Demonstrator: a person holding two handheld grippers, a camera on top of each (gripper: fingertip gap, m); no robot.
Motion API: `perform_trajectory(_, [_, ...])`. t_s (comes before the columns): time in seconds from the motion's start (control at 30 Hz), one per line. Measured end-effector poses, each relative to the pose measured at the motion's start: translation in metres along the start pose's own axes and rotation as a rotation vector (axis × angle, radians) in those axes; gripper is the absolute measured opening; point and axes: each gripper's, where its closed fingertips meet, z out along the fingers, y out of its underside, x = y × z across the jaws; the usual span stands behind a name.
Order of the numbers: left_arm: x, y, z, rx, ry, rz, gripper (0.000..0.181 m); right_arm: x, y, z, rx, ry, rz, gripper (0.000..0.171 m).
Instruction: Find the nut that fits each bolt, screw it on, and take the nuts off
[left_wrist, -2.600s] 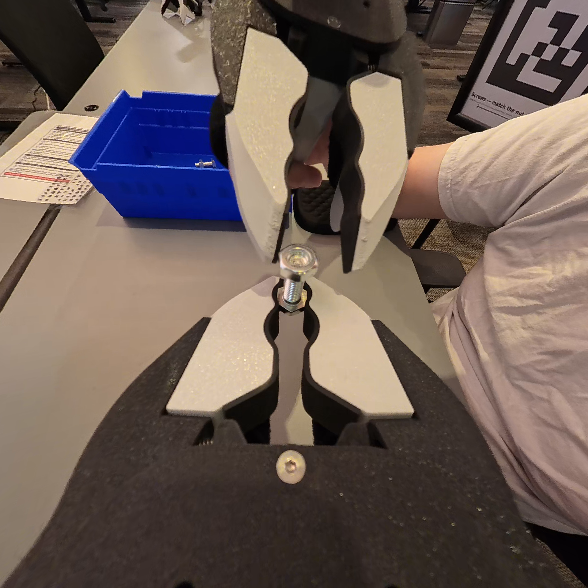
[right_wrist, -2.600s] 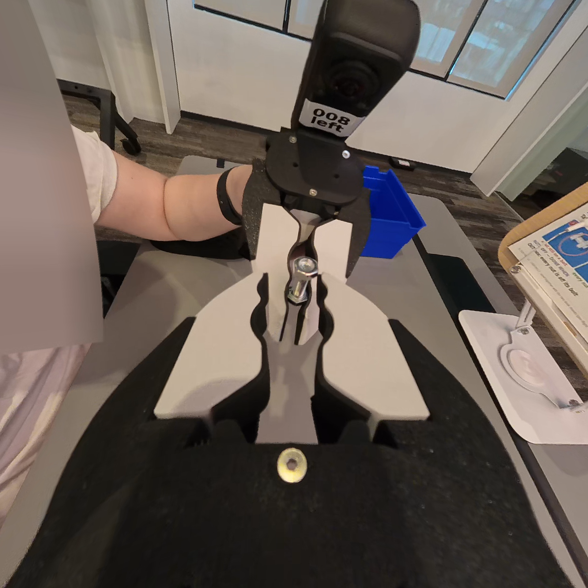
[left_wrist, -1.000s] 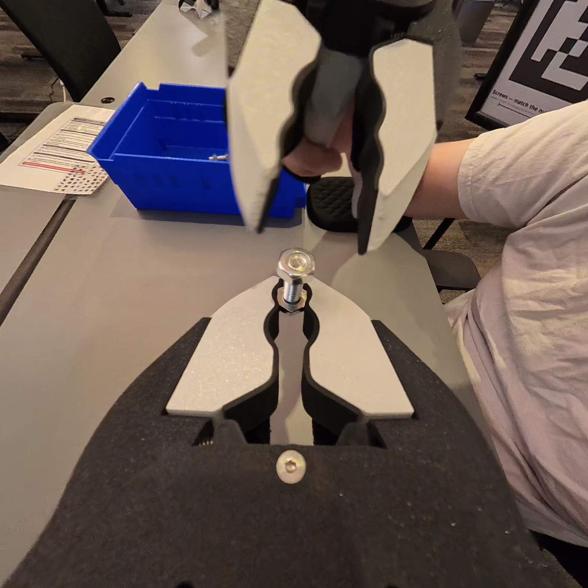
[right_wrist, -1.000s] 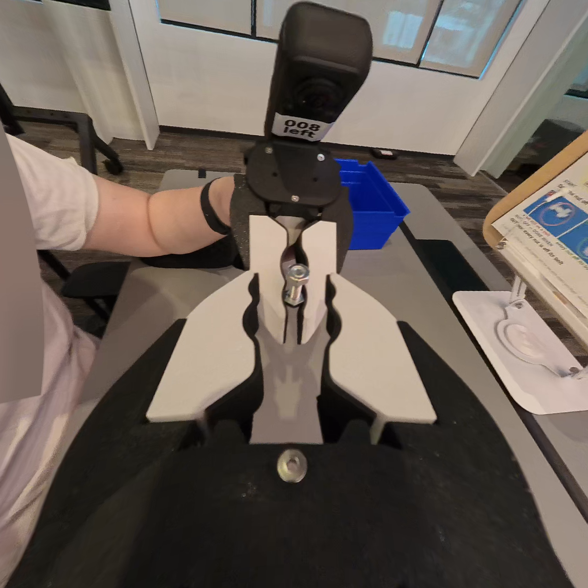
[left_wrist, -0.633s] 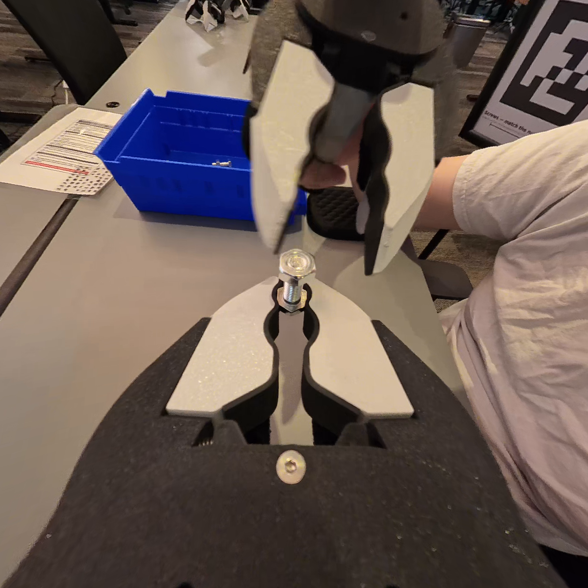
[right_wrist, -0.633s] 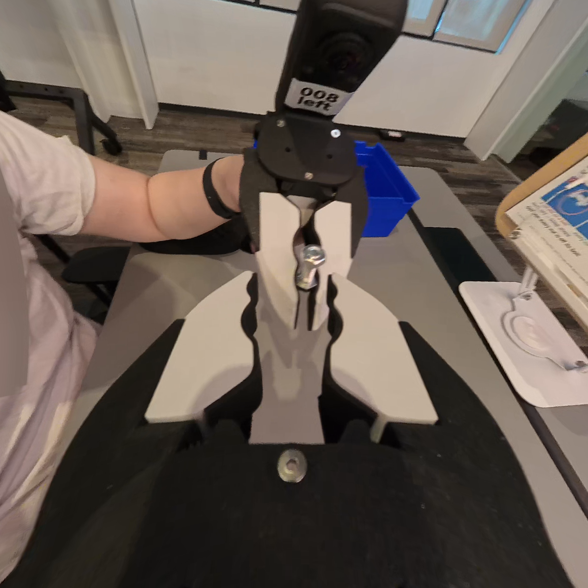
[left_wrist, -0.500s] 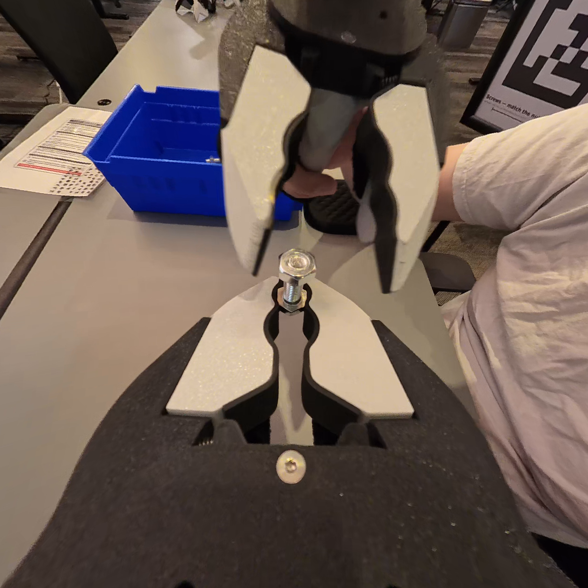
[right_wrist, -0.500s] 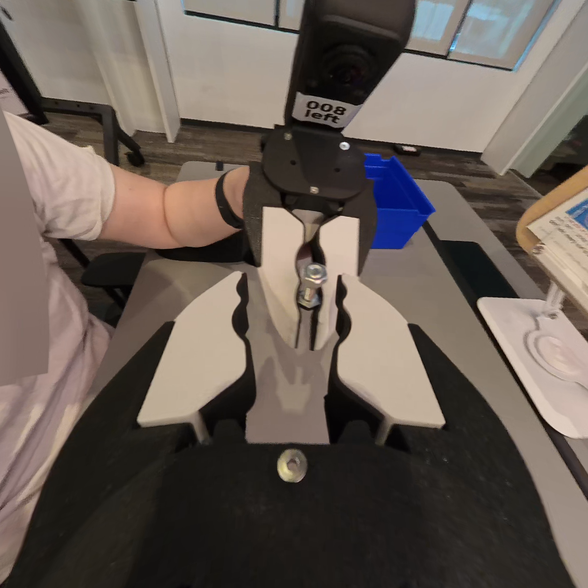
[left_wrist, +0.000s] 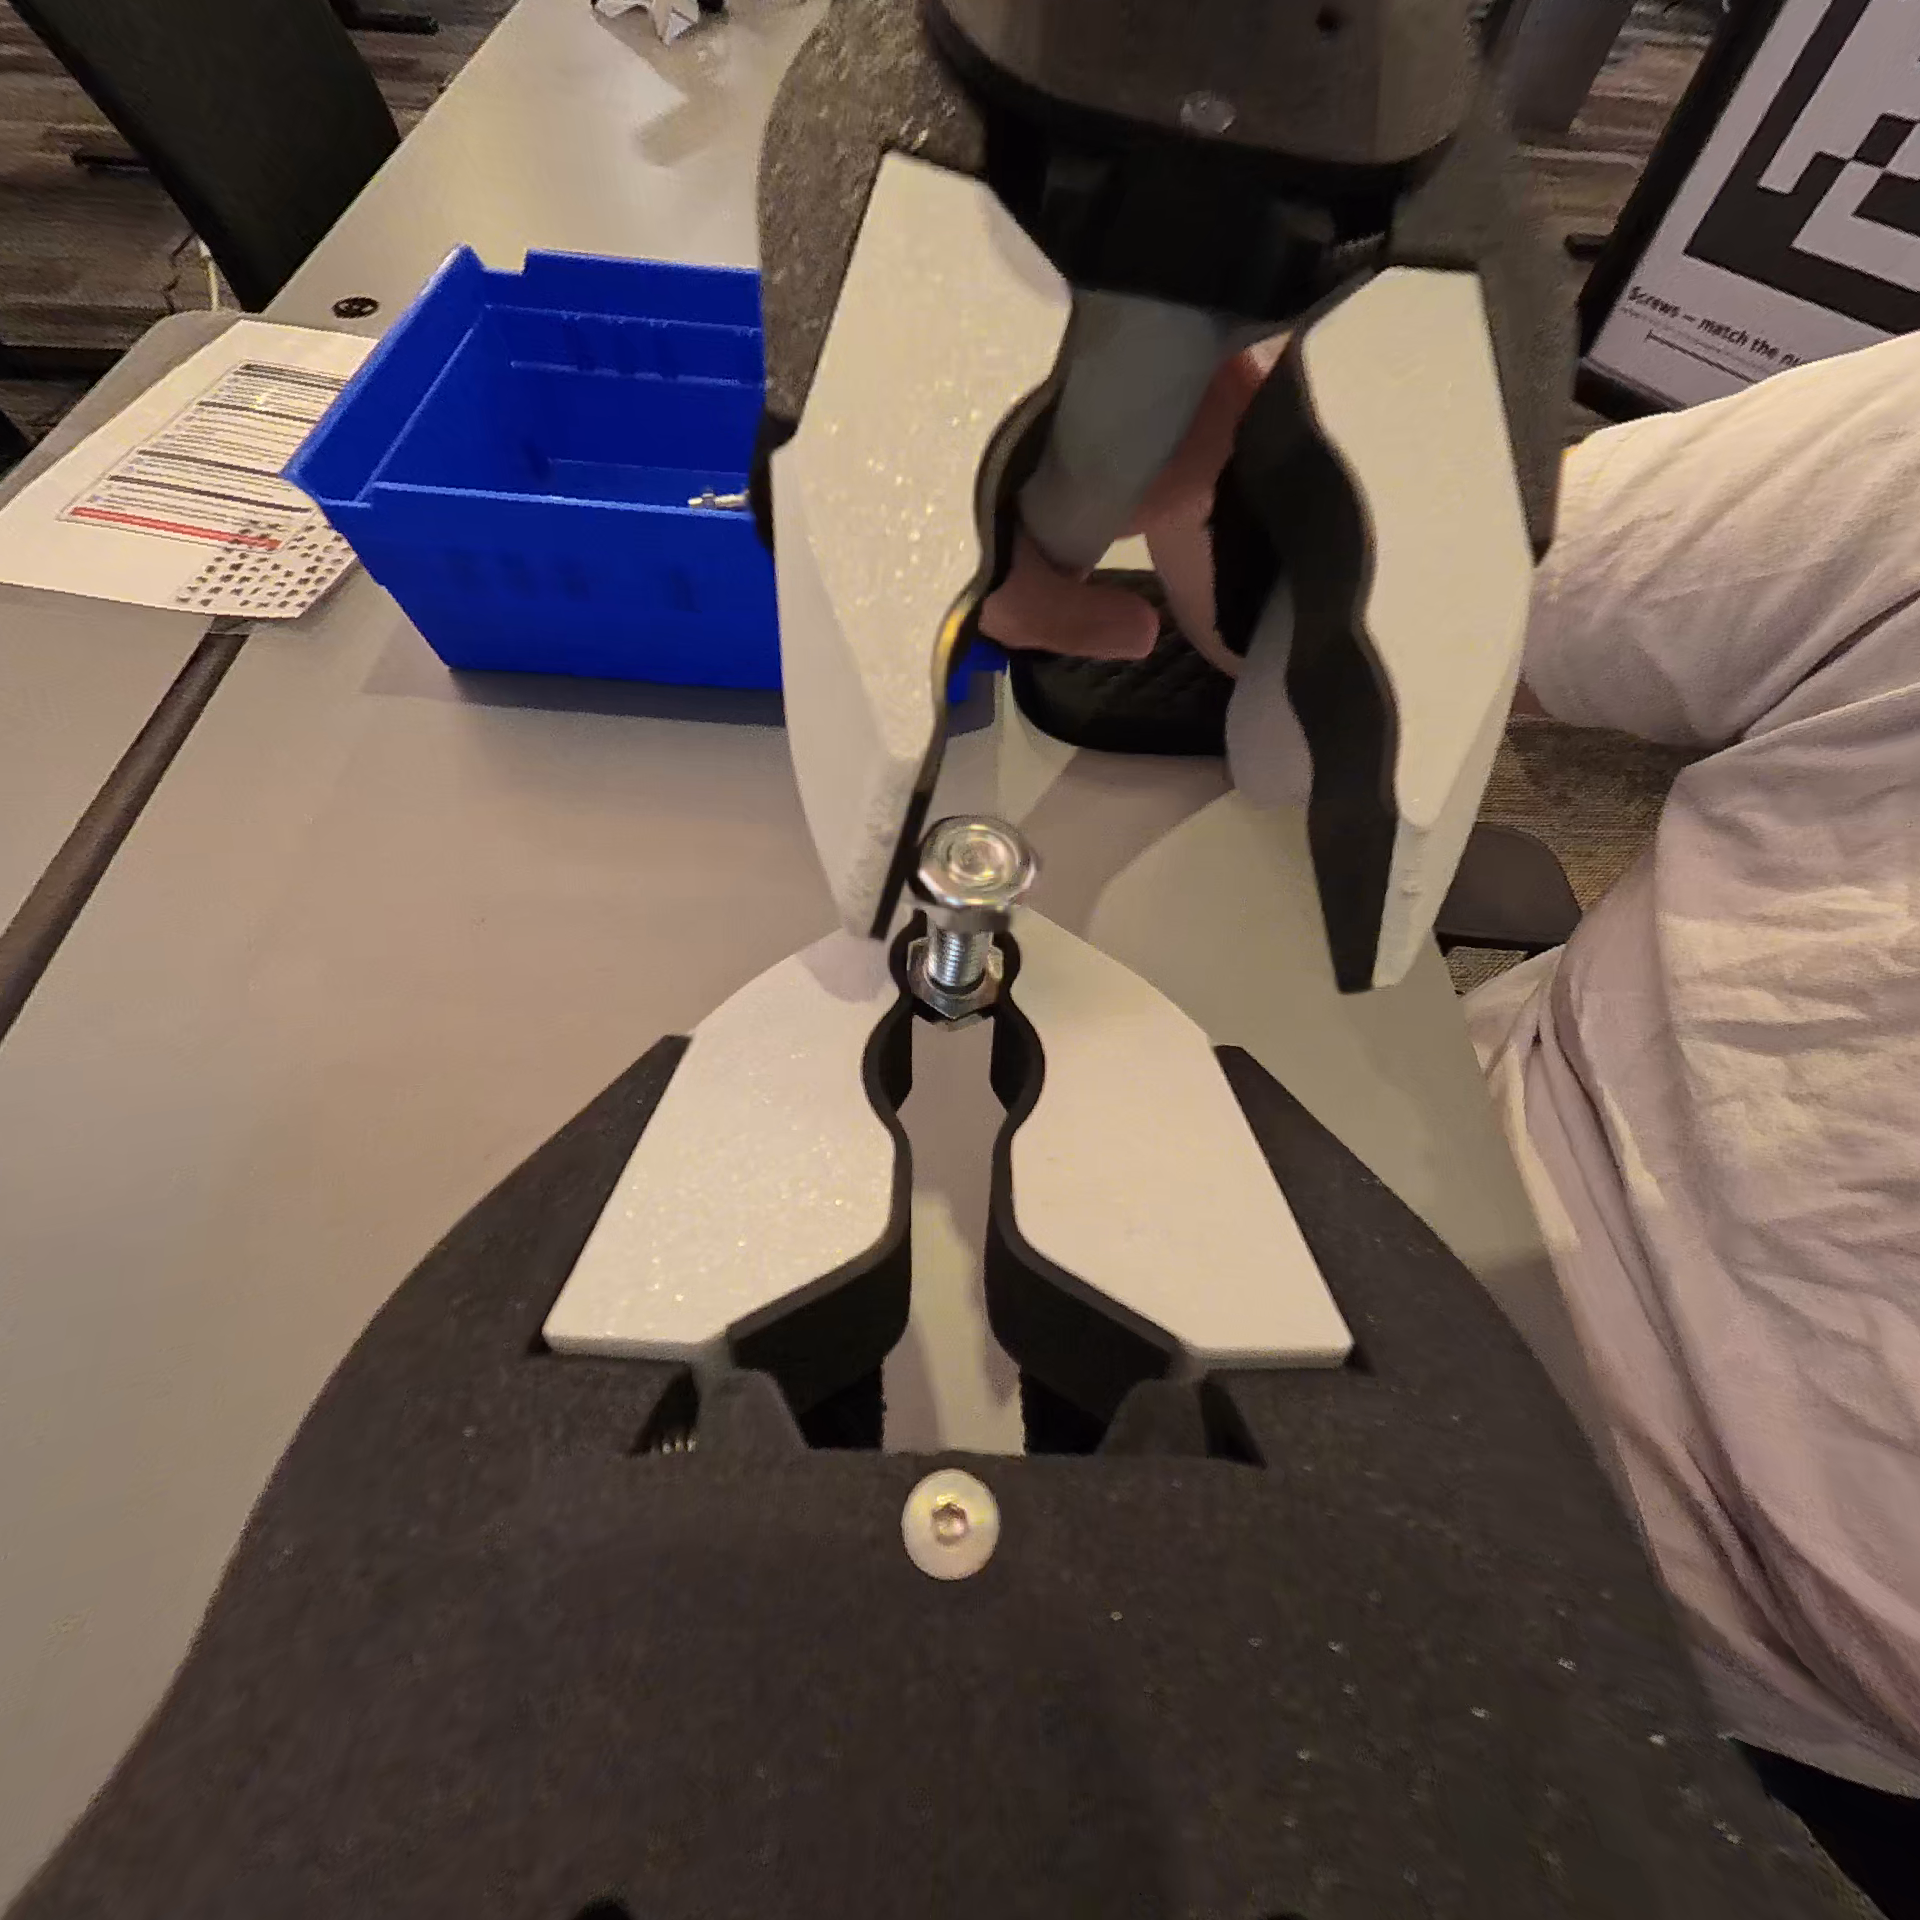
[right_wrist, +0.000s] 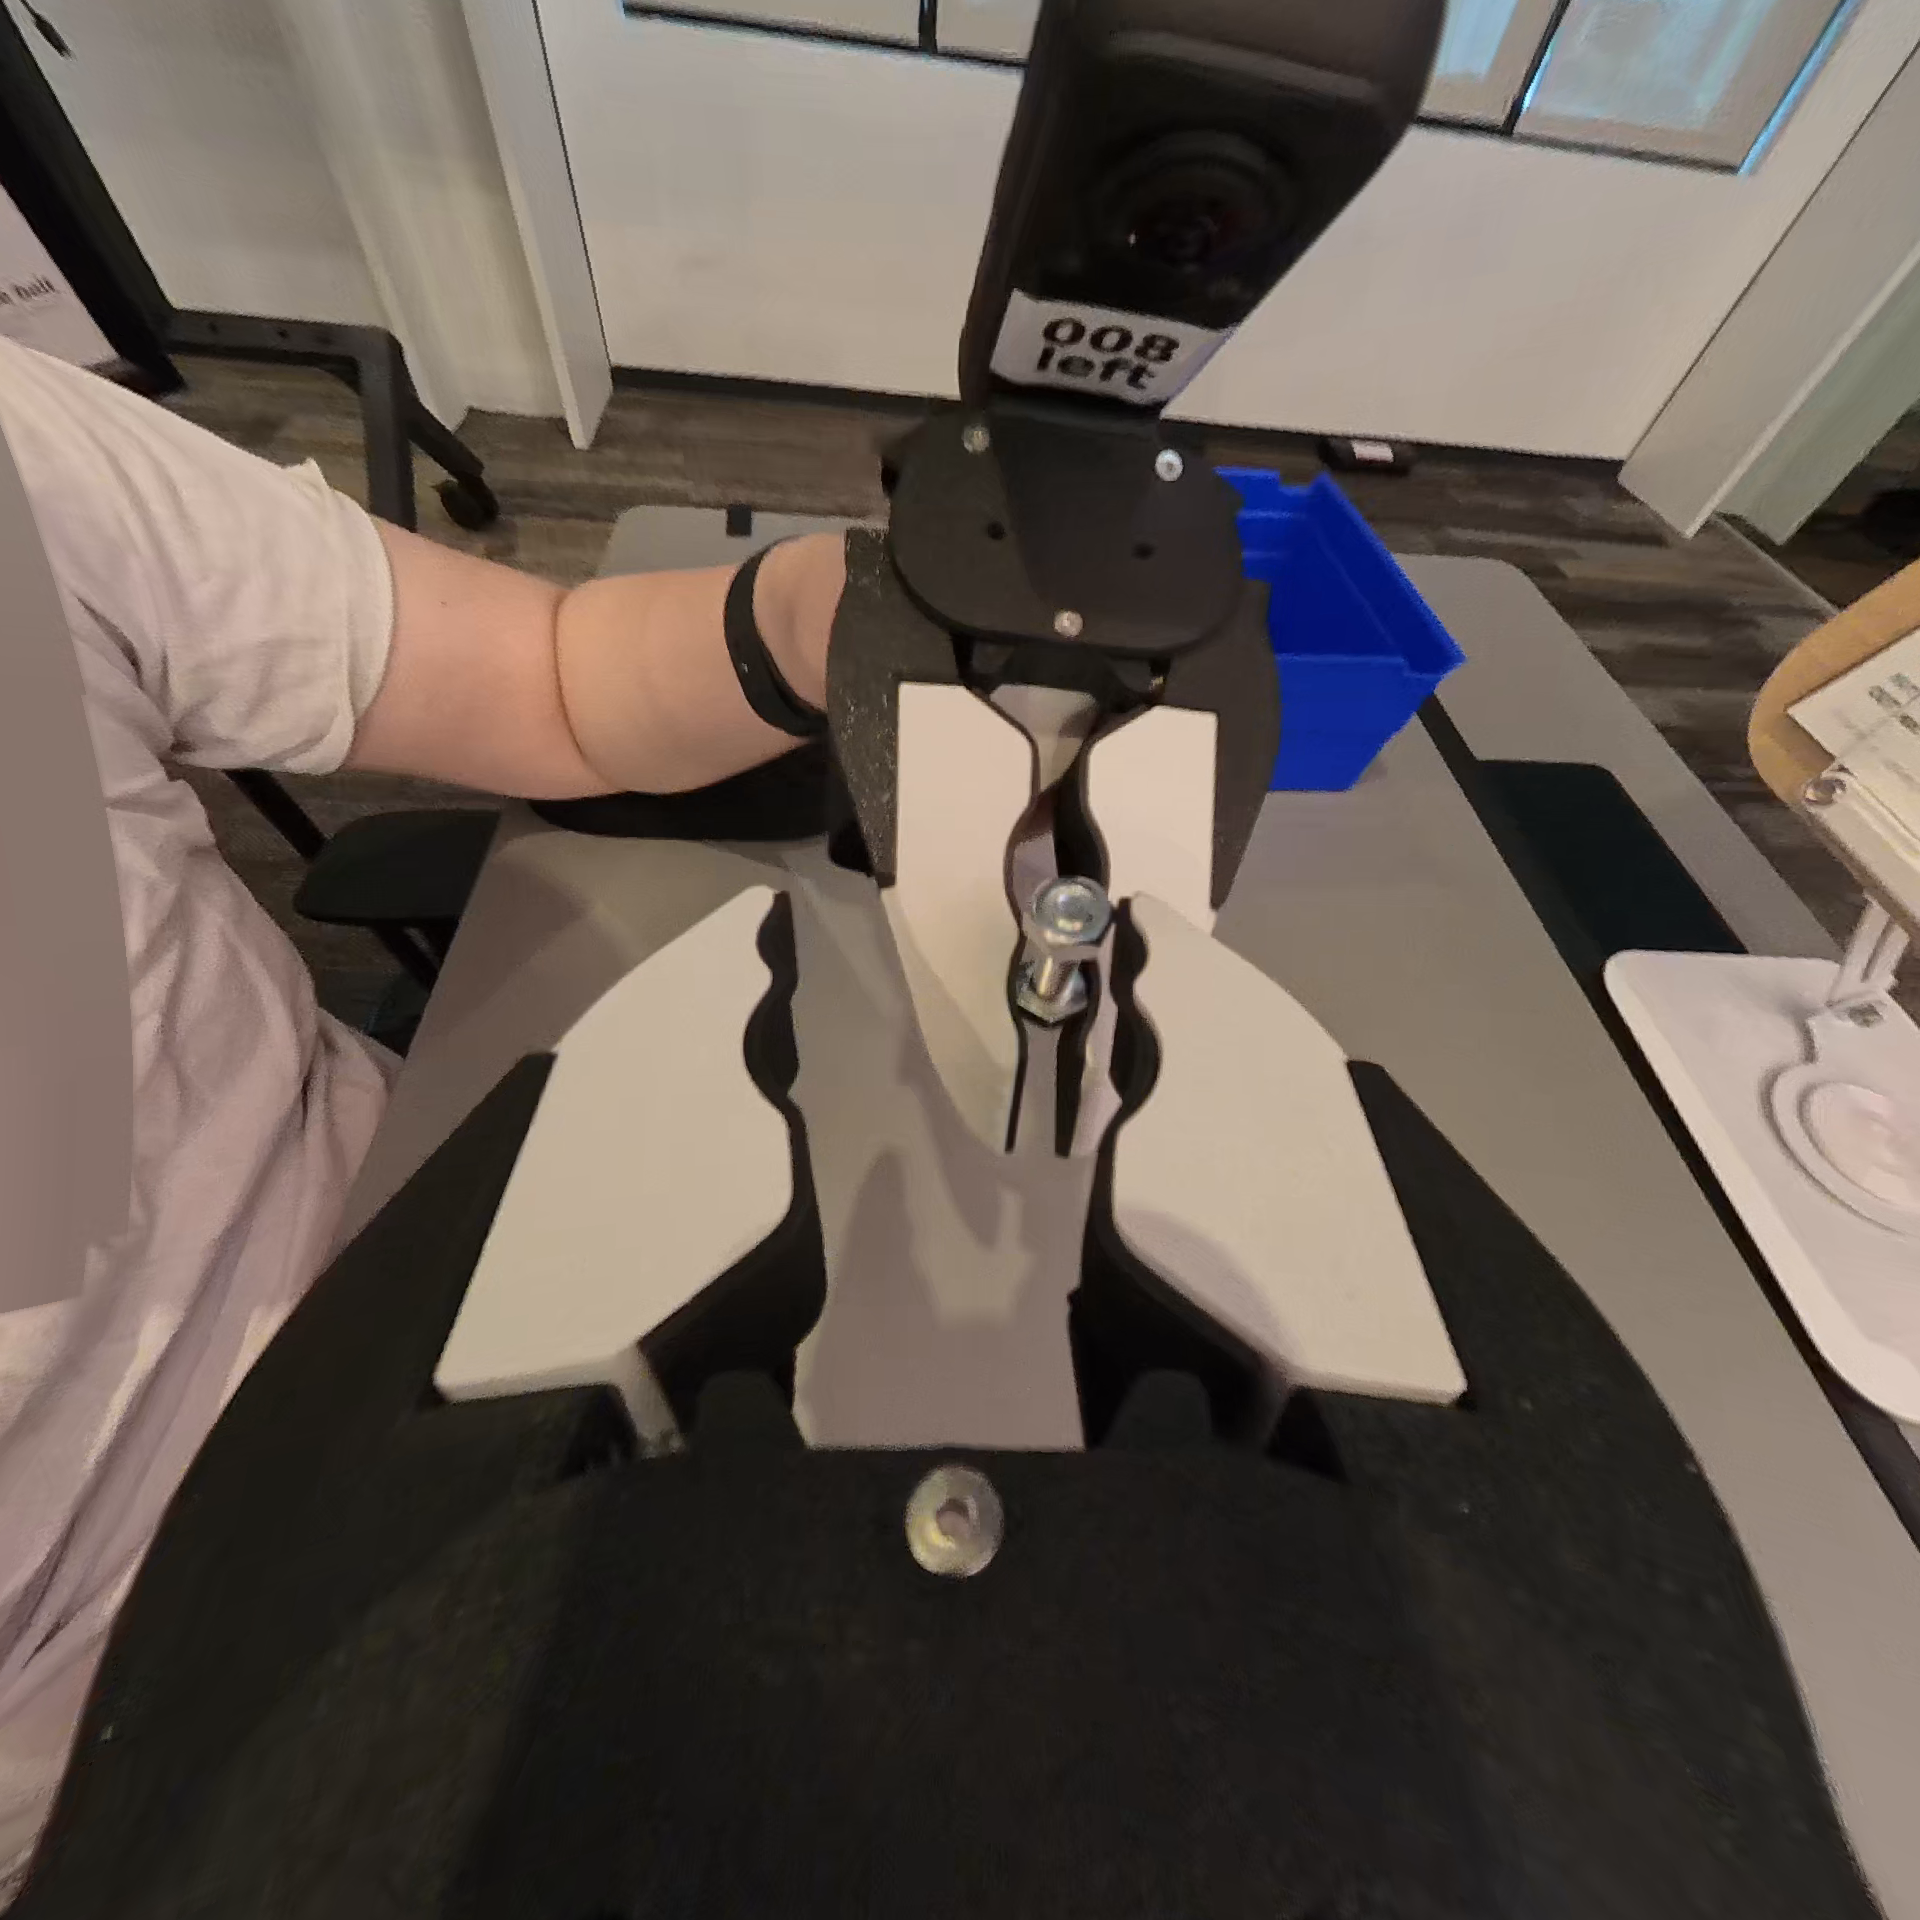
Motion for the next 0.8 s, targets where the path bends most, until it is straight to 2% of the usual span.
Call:
perform_trajectory(0.07, [-0.003,-0.001,-0.003,0.011,-0.008,-0.013,0.009,0.001,0.003,-0.007,-0.043,0.013,-0.004,0.051])
perform_trajectory(0.1, [-0.005,-0.003,-0.005,0.025,-0.015,-0.026,0.009,-0.004,0.005,-0.01,-0.061,-0.021,0.006,0.035])
perform_trajectory(0.13, [-0.006,-0.004,-0.007,0.035,-0.01,-0.036,0.009,-0.007,0.003,-0.013,-0.057,-0.047,0.026,0.033])
perform_trajectory(0.2, [-0.002,-0.004,-0.006,0.033,0.015,-0.036,0.009,-0.001,-0.002,-0.014,-0.021,-0.008,0.024,0.036])
perform_trajectory(0.3, [0.004,-0.001,0.0,0.01,0.03,-0.014,0.009,0.011,-0.003,-0.009,0.008,0.069,-0.014,0.054])
perform_trajectory(0.47, [0.002,-0.002,0.0,0.015,0.026,-0.022,0.009,-0.003,0.007,0.0,-0.053,-0.011,-0.025,0.063])
perform_trajectory(0.57, [0.0,-0.003,-0.002,0.037,0.037,-0.06,0.009,-0.003,0.019,-0.008,-0.142,-0.026,-0.025,0.045])
perform_trajectory(0.7, [0.004,-0.002,0.001,0.024,0.049,-0.041,0.009,0.008,0.008,-0.006,-0.054,0.032,-0.018,0.054])
perform_trajectory(0.8, [0.006,-0.002,0.002,0.015,0.046,-0.03,0.009,-0.002,0.003,-0.001,-0.019,-0.02,-0.038,0.058])
